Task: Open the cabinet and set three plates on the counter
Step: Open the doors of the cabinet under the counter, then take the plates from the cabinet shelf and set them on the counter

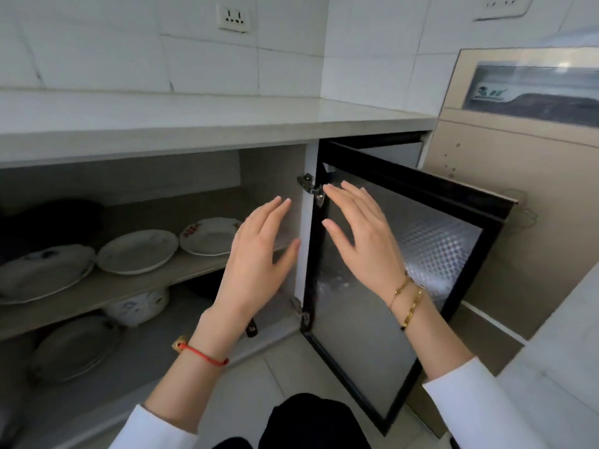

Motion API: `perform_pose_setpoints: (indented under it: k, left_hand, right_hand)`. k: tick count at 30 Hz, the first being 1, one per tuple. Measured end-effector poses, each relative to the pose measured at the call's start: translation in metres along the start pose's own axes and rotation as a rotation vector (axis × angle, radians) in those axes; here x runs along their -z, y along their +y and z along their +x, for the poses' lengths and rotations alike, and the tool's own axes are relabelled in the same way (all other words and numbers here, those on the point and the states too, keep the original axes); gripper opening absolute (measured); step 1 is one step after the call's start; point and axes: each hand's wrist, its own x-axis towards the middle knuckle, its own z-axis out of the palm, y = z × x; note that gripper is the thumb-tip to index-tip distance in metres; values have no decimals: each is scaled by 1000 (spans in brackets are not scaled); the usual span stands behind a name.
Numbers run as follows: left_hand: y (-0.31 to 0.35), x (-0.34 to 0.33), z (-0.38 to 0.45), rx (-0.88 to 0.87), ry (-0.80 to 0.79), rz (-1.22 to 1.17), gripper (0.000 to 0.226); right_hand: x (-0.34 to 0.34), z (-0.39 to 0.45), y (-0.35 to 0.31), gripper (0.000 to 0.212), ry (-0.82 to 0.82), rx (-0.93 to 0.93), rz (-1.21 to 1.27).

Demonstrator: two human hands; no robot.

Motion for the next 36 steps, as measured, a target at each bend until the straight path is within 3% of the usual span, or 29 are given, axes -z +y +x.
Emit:
perform_pose_setpoints:
  k: [6, 16, 26, 36]
  left_hand:
    - [-47, 68, -37, 156, 132, 207, 56]
    - [-124, 152, -111, 495, 247, 460, 54]
    - [-208, 182, -141, 666, 285, 519, 46]
    - [-290, 187, -134, 879, 293, 464, 46]
  right_hand:
    - [-50, 20, -48, 46, -44, 71, 182]
    - [-150, 43, -124, 45, -261, 147, 403]
    - [-264, 70, -185, 42, -420, 244, 520]
    - [-350, 103, -233, 38, -554, 204, 604]
